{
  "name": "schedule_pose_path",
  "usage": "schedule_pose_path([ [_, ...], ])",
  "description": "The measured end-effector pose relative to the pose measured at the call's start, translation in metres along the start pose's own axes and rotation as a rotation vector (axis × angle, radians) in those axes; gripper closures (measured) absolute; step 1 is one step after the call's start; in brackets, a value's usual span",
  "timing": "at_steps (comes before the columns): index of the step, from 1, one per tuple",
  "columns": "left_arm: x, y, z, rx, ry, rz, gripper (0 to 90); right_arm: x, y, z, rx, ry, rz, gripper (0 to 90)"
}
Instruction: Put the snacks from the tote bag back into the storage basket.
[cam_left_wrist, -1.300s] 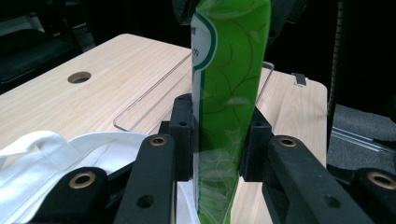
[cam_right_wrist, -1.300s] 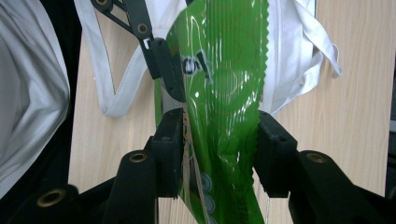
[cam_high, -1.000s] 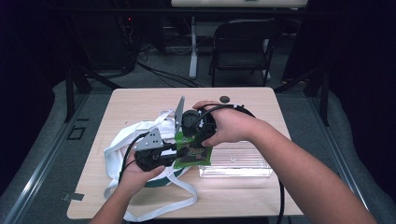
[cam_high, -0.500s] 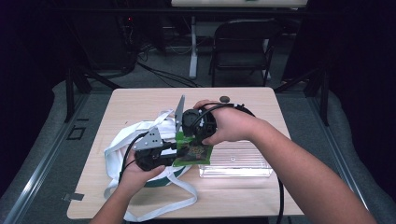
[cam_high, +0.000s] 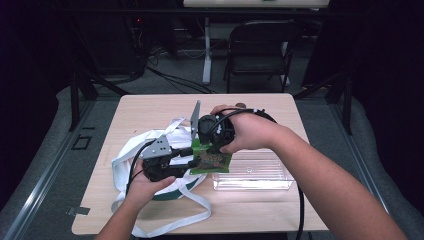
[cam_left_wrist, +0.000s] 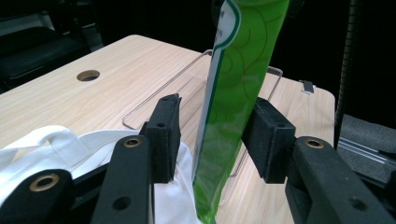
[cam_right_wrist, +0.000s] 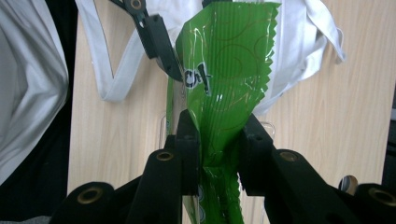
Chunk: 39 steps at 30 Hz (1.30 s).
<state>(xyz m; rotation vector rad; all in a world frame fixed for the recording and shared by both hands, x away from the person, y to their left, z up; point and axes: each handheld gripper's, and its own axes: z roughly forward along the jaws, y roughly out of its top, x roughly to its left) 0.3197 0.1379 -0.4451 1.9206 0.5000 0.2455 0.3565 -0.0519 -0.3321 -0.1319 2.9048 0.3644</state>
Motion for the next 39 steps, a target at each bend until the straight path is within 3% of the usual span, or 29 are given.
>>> schedule_pose_path([
  [18,0.011,-0.005,-0.005,-0.015,0.018,-0.054,56.4,-0.010,-0.019,-0.007,0.046,-0.042,0.035,73.2],
  [39,0.021,-0.009,-0.010,-0.018,0.049,-0.084,56.5,-0.028,-0.042,-0.005,0.085,-0.086,0.086,72.9],
])
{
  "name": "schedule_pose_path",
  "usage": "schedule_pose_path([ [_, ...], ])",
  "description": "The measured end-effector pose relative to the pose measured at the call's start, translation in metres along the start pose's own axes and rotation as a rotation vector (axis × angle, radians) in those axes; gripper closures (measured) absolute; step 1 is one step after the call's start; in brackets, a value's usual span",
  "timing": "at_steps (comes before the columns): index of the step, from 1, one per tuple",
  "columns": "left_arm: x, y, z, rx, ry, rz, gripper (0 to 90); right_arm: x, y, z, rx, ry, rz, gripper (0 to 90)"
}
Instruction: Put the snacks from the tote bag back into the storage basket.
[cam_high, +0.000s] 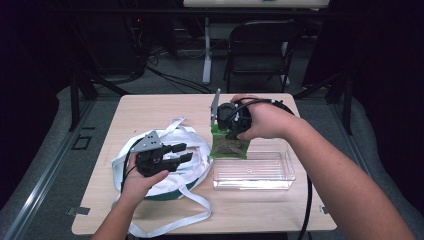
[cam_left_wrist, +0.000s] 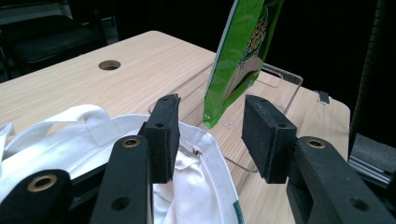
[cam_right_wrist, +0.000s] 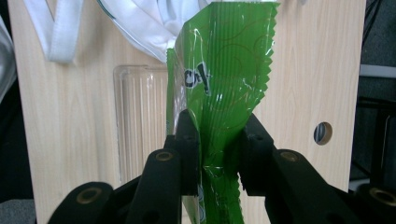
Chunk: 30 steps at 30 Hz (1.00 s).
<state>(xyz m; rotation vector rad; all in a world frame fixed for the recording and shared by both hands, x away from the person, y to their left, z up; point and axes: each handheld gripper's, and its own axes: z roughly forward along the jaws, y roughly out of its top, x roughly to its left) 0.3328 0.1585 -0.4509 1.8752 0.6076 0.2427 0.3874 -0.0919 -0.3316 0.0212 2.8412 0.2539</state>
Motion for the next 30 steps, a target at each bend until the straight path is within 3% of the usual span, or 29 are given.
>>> schedule_pose_path([
  [10,0.004,-0.001,-0.002,-0.006,0.012,-0.016,56.5,-0.007,-0.009,0.011,0.037,-0.016,0.016,72.9],
  [25,0.008,-0.002,-0.003,-0.001,0.021,-0.023,56.8,-0.013,-0.019,0.041,0.053,-0.031,0.032,72.9],
  [30,0.009,-0.003,-0.003,-0.010,0.023,-0.027,56.8,-0.019,-0.019,0.054,0.081,-0.043,0.032,72.9],
])
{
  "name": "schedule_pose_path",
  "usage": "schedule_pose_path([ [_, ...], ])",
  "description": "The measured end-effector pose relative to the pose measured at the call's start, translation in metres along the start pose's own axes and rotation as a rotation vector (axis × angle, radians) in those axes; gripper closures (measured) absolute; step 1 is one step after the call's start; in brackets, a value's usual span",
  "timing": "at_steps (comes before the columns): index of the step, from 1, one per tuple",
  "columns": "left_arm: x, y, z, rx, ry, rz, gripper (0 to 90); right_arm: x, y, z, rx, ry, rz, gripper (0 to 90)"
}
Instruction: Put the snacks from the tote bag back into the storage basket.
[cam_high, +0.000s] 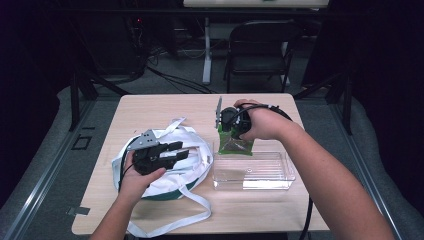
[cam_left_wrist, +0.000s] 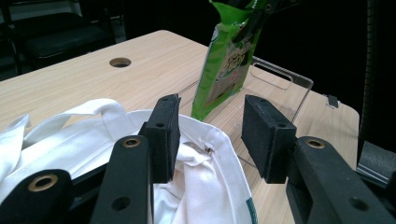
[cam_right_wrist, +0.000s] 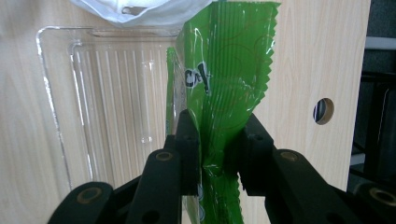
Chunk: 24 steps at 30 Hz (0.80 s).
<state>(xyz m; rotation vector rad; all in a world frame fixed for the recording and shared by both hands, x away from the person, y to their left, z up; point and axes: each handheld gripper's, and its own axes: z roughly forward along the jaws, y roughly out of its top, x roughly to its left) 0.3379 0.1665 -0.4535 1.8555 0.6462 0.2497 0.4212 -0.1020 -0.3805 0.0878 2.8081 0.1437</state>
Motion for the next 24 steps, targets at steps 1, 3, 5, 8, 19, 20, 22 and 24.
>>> schedule_pose_path([
  [1,0.000,0.000,0.000,0.005,0.004,0.001,56.8,-0.001,0.001,0.002,0.003,-0.001,0.000,72.9],
  [3,0.000,0.000,0.000,-0.001,0.002,-0.005,56.8,-0.002,0.002,0.005,0.008,-0.003,-0.002,73.0],
  [5,0.000,0.000,-0.001,0.006,0.002,-0.004,56.9,-0.003,0.004,0.008,0.010,-0.007,-0.001,73.0],
  [8,0.001,0.000,-0.001,0.003,0.000,-0.002,56.9,-0.004,0.005,0.011,0.014,-0.010,-0.002,73.0],
  [19,0.002,-0.001,-0.002,0.000,0.007,-0.008,56.9,-0.009,0.009,0.034,0.017,-0.010,0.011,73.0],
  [20,0.002,-0.001,-0.002,0.000,0.007,-0.008,56.9,-0.010,0.009,0.036,0.020,-0.013,0.002,73.0],
  [22,0.002,-0.001,-0.001,0.000,0.007,-0.012,56.9,-0.010,0.009,0.039,0.021,-0.019,-0.006,72.9],
  [24,0.003,-0.001,-0.002,0.008,0.007,-0.010,56.9,-0.011,0.009,0.043,0.014,-0.023,-0.010,72.9],
])
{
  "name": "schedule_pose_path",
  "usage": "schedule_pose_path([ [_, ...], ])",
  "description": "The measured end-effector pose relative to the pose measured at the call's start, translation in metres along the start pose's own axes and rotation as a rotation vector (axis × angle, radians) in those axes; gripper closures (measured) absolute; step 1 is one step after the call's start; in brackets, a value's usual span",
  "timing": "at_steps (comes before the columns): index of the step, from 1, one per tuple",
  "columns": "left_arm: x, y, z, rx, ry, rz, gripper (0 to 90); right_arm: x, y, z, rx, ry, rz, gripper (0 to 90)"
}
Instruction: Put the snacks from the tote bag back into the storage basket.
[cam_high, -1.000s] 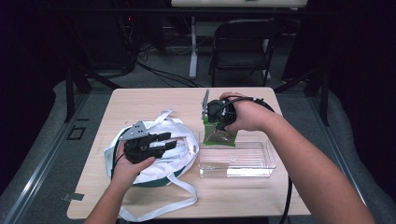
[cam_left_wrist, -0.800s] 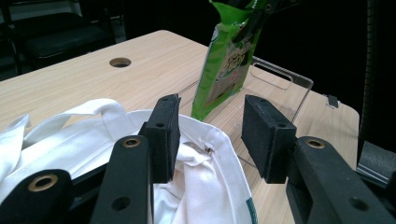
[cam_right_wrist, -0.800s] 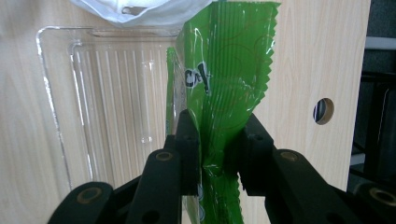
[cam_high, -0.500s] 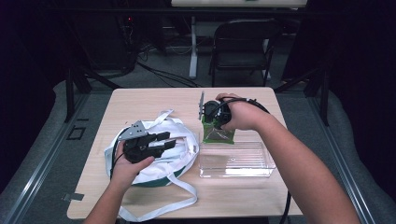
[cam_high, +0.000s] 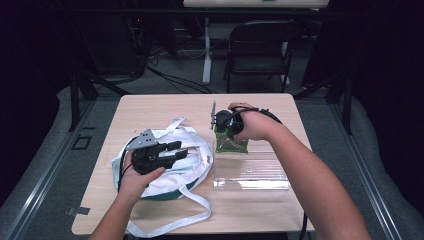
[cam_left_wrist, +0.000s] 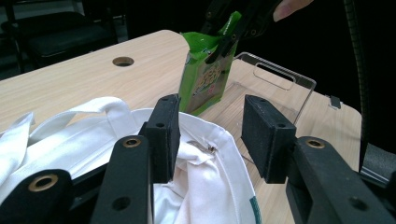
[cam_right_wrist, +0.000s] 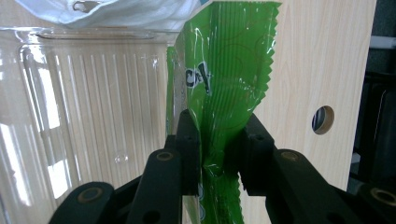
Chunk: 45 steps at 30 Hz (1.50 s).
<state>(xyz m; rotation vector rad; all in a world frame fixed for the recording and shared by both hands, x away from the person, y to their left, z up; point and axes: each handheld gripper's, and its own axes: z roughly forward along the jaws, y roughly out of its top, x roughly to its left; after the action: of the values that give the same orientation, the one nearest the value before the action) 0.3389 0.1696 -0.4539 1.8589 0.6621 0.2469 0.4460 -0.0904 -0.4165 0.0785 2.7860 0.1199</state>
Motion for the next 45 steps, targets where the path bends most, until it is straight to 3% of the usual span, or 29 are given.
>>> schedule_pose_path([
  [14,0.001,-0.002,0.002,0.004,0.004,-0.006,56.9,-0.002,-0.001,0.016,0.003,0.019,-0.037,72.7],
  [25,0.002,-0.002,0.001,0.003,0.007,-0.008,57.0,0.002,-0.001,0.026,-0.021,0.021,-0.027,71.9],
  [33,0.002,-0.002,0.002,0.005,0.007,-0.007,57.0,-0.001,-0.004,0.026,-0.017,0.027,0.009,63.9],
  [45,0.002,-0.002,0.001,0.003,0.008,-0.009,57.0,-0.004,-0.007,0.022,-0.044,-0.001,0.053,47.9],
])
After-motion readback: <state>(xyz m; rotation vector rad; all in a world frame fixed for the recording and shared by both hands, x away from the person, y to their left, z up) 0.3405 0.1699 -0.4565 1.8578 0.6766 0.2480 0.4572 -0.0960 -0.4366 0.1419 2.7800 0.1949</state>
